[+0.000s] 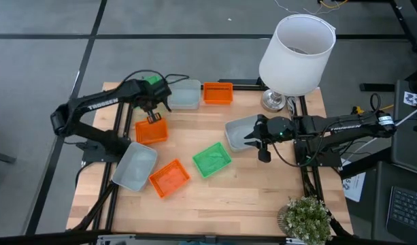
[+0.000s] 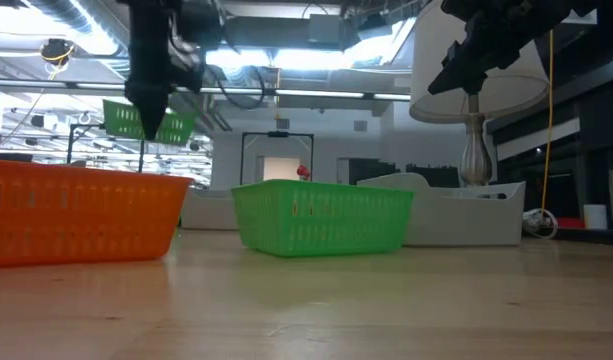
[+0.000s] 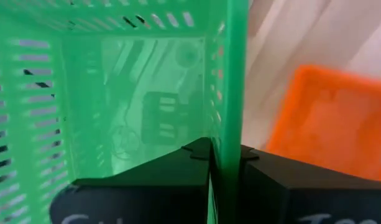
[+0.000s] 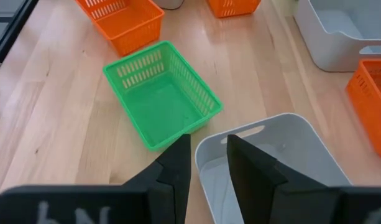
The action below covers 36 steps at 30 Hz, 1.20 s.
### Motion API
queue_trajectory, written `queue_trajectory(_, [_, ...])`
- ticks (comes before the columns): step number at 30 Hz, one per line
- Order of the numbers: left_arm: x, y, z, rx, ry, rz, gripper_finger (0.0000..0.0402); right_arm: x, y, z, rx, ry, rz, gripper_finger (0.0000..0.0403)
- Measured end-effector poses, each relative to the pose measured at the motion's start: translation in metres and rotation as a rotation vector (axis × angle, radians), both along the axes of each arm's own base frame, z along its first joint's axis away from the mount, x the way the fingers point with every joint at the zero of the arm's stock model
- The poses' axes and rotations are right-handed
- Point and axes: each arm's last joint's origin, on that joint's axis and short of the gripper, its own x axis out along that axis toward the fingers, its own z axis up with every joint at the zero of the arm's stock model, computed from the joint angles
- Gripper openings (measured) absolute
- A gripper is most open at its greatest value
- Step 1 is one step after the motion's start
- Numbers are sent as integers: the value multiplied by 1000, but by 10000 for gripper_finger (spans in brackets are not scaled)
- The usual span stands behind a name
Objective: Stack baskets by color
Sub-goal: Stack the middle green bin on top of the top green bin
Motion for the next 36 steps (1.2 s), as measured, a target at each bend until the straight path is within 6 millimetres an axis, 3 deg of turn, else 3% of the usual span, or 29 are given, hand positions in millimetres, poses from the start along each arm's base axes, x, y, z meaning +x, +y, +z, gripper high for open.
queue_trajectory(6, [-7,38,-20,-61,149,-58,0,0,0,0,0,0,0,106])
queue_trajectory(17, [-12,79,-58,-169,270,-57,0,0,0,0,1,0,0,106])
queue_trajectory(36, [-18,89,-63,-198,323,-120,6,0,0,0,1,1,0,106])
